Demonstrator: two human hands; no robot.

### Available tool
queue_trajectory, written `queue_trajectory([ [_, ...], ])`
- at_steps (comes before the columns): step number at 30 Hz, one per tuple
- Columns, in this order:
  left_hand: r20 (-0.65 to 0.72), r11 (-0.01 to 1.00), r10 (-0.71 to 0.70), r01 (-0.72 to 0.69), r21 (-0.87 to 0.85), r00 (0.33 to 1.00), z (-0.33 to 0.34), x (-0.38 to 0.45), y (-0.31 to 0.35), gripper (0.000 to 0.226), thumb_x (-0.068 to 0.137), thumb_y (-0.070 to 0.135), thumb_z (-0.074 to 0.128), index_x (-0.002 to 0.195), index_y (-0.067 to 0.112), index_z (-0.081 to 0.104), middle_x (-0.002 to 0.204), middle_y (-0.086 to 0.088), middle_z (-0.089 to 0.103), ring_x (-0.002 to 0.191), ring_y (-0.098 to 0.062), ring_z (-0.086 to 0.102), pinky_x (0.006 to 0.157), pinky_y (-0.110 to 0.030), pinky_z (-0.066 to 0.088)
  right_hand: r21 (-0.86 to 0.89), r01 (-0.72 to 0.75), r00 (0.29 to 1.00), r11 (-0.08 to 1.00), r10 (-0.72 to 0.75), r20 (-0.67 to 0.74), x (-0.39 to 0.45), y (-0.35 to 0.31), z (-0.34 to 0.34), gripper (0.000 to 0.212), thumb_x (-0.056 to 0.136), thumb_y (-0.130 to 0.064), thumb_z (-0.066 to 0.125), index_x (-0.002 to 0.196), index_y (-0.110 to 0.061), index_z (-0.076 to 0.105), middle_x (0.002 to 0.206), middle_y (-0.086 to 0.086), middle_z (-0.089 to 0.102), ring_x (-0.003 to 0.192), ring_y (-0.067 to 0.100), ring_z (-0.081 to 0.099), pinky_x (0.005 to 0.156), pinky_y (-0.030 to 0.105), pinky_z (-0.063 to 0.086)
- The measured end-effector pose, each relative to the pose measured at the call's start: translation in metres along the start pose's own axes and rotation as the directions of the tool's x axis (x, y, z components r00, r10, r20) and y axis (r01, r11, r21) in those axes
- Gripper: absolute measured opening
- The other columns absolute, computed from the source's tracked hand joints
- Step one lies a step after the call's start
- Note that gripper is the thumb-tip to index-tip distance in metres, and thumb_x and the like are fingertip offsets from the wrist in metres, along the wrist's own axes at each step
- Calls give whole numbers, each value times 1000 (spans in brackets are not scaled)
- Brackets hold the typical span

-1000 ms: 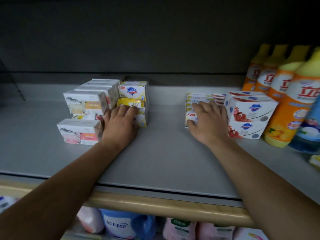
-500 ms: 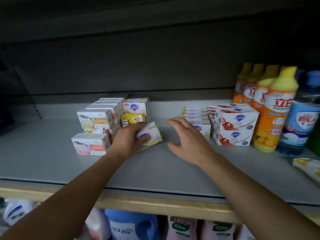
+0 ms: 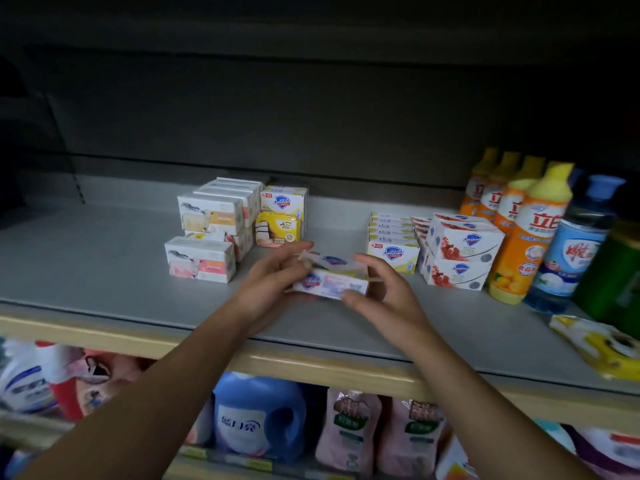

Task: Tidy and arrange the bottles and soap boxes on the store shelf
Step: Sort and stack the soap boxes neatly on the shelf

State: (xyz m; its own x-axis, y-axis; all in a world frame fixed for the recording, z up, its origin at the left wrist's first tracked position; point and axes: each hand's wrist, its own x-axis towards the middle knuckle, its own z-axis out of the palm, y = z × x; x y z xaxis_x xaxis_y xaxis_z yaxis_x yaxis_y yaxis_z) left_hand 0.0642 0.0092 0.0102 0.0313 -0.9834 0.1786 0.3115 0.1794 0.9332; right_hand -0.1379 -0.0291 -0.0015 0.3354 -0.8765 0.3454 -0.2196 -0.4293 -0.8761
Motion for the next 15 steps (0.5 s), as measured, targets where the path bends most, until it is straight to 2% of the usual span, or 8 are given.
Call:
queue_trajectory([
  [2, 12, 999, -3, 2, 43, 1000, 3, -8, -10, 50, 75, 13, 66, 125, 15, 57, 109, -15, 66, 88, -25, 65, 82, -43, 57, 49, -87, 993, 995, 90, -79, -3, 4, 2, 26, 86, -30, 73, 110, -28, 67, 103, -10, 72, 98, 8, 67, 88, 26, 51],
  [3, 4, 995, 7, -7, 95, 1000, 6, -10, -13, 48, 78, 9, 67, 125, 13, 56, 111, -19, 65, 85, -24, 64, 81, -41, 56, 91, -123, 986, 988, 132, -104, -4, 5, 4, 18, 87, -34, 70, 103, -24, 69, 98, -6, 74, 94, 14, 70, 87, 32, 54],
  [4, -9, 987, 26, -24, 160, 1000, 7, -11, -14, 42, 82, 7, 66, 123, 10, 57, 113, -24, 64, 81, -22, 63, 79, -38, 56, 139, -148, 979, 979, 165, -118, -5, 4, 6, 19, 88, -38, 68, 97, -21, 70, 93, -1, 75, 86, 19, 72, 82, 37, 57],
  [5, -24, 974, 43, -36, 224, 999, 8, -12, -14, 35, 86, 8, 65, 120, 7, 59, 113, -29, 63, 78, -22, 61, 77, -37, 55, 174, -169, 972, 970, 193, -130, -5, 2, 7, 27, 86, -45, 65, 93, -19, 70, 88, 3, 75, 76, 22, 72, 74, 38, 60],
  [7, -38, 937, 61, -44, 347, 997, 8, -12, -14, 28, 89, 19, 64, 111, 2, 62, 105, -32, 64, 74, -24, 61, 75, -40, 54, 177, -203, 959, 963, 232, -162, -7, -1, 8, 46, 79, -60, 57, 88, -17, 70, 77, 5, 75, 59, 22, 70, 55, 30, 57],
  [9, -24, 891, 70, -52, 452, 997, 10, -13, -14, 30, 91, 28, 62, 100, -1, 62, 85, -23, 67, 65, -19, 62, 67, -36, 53, 143, -246, 940, 959, 272, -205, -8, -4, 7, 58, 76, -70, 47, 86, -18, 70, 70, 1, 74, 51, 19, 67, 44, 22, 48],
  [12, -21, 861, 72, -51, 506, 997, 11, -14, -15, 38, 95, 32, 57, 94, -5, 56, 72, -12, 63, 54, -13, 60, 53, -26, 46, 67, -306, 916, 950, 313, -250, -6, -6, 7, 71, 71, -80, 35, 82, -20, 71, 61, -3, 71, 42, 14, 60, 38, 19, 40],
  [15, -25, 854, 74, -50, 518, 997, 10, -13, -15, 39, 95, 36, 55, 92, -3, 56, 71, -13, 63, 52, -13, 58, 51, -25, 45, 26, -317, 913, 948, 313, -262, -5, -6, 9, 74, 71, -82, 31, 77, -20, 71, 54, -3, 66, 40, 13, 57, 42, 22, 39],
])
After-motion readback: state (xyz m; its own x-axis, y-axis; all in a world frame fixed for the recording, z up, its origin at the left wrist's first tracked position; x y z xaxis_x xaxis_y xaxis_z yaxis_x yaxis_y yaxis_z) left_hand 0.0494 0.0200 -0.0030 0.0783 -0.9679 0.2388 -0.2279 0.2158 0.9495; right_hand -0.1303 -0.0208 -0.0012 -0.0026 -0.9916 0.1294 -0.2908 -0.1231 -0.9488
